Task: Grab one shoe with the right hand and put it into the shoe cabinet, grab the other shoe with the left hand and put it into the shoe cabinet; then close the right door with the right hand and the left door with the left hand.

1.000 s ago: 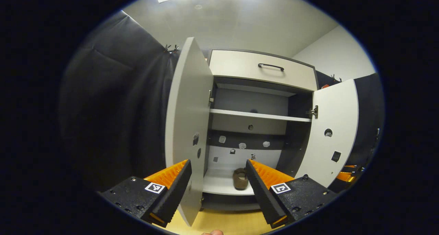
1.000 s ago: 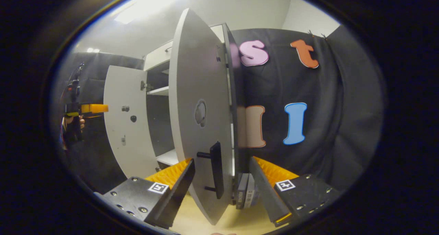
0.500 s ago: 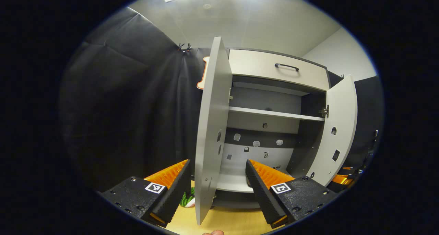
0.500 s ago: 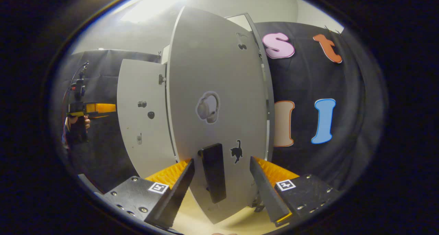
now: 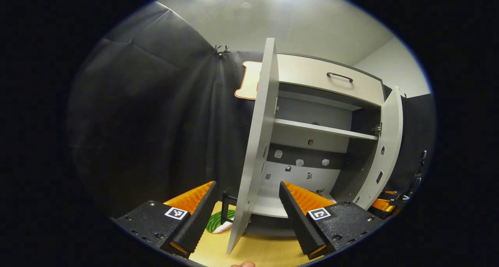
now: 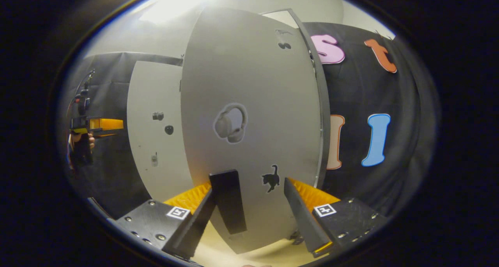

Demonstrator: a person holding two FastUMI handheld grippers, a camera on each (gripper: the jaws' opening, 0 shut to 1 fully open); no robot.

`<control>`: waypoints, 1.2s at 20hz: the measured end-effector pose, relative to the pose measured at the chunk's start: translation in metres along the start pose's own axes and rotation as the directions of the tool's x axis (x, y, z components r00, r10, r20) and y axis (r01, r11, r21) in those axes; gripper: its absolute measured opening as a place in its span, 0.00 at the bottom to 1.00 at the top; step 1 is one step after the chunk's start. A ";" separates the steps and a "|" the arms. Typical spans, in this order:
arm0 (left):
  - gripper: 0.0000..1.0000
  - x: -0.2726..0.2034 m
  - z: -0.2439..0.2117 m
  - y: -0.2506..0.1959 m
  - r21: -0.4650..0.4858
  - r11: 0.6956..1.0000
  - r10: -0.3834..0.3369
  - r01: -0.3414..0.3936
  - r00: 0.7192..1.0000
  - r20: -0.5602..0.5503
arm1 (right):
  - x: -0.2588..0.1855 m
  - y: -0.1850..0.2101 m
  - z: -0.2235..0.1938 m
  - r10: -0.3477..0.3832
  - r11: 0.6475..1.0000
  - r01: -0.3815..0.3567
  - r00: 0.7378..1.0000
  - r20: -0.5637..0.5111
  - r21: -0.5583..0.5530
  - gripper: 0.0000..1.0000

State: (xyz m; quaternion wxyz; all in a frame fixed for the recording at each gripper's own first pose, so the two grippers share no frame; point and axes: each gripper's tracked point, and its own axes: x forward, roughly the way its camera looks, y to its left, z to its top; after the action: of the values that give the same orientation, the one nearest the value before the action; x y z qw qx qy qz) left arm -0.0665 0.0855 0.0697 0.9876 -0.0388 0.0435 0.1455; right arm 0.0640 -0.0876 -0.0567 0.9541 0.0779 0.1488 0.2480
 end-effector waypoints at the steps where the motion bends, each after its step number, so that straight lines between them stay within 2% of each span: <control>1: 0.96 0.001 -0.001 0.004 0.004 1.000 0.009 -0.009 1.000 -0.001 | 0.006 0.003 -0.001 0.007 1.000 -0.007 1.000 0.000 0.006 1.00; 3: 0.96 0.002 -0.002 0.012 0.014 1.000 0.027 -0.027 1.000 0.002 | 0.016 0.009 -0.002 0.026 0.999 -0.026 1.000 -0.004 0.023 0.98; 8: 0.96 0.003 -0.008 0.040 0.030 0.996 0.081 -0.081 0.997 -0.004 | 0.041 0.023 -0.005 0.046 0.994 -0.044 0.999 -0.013 0.098 1.00; 10: 0.96 0.005 -0.014 0.056 0.038 0.993 0.115 -0.115 0.993 -0.018 | 0.052 0.029 -0.004 0.035 0.995 -0.034 0.999 -0.011 0.093 0.98; 11: 0.96 0.007 -0.016 0.063 0.045 0.991 0.127 -0.126 0.992 -0.024 | 0.057 0.030 -0.003 0.029 0.996 -0.029 1.000 -0.009 0.085 1.00; 13: 0.93 0.011 -0.025 0.069 0.059 0.990 0.133 -0.130 0.990 -0.044 | 0.067 0.034 -0.002 0.014 0.998 -0.014 1.000 -0.006 0.067 1.00; 15: 1.00 0.016 -0.040 0.077 0.076 0.990 0.122 -0.116 0.989 -0.081 | 0.074 0.036 -0.003 0.005 0.998 -0.005 1.000 -0.004 0.070 1.00; 16: 0.93 0.020 -0.048 0.079 0.087 0.991 0.114 -0.105 0.989 -0.099 | 0.078 0.037 -0.004 0.005 0.997 -0.004 1.000 -0.006 0.079 1.00; 17: 0.94 0.025 -0.057 0.079 0.101 0.991 0.098 -0.086 0.988 -0.116 | 0.078 0.038 -0.005 0.004 0.996 -0.003 1.000 -0.008 0.093 0.98; 18: 1.00 0.028 -0.064 0.078 0.117 0.991 0.076 -0.061 0.989 -0.127 | 0.081 0.039 -0.006 0.002 0.994 -0.001 1.000 -0.012 0.105 1.00; 20: 0.94 0.036 -0.075 0.075 0.169 0.986 0.035 -0.011 0.989 -0.143 | 0.088 0.039 -0.004 -0.023 0.994 0.023 1.000 -0.010 0.102 1.00; 23: 0.94 0.043 -0.082 0.070 0.213 0.975 -0.026 0.059 0.988 -0.155 | 0.095 0.038 -0.002 -0.060 0.994 0.061 0.998 -0.010 0.096 1.00; 24: 0.99 0.047 -0.083 0.071 0.221 0.973 -0.038 0.073 0.987 -0.158 | 0.096 0.038 -0.002 -0.070 0.993 0.070 0.998 -0.009 0.095 0.98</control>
State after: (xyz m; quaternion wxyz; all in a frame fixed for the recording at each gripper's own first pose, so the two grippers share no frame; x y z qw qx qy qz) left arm -0.0490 0.1595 -0.0219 0.9831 0.0614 0.1340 0.1085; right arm 0.1260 -0.0070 -0.0733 0.9570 0.1172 0.1659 0.2073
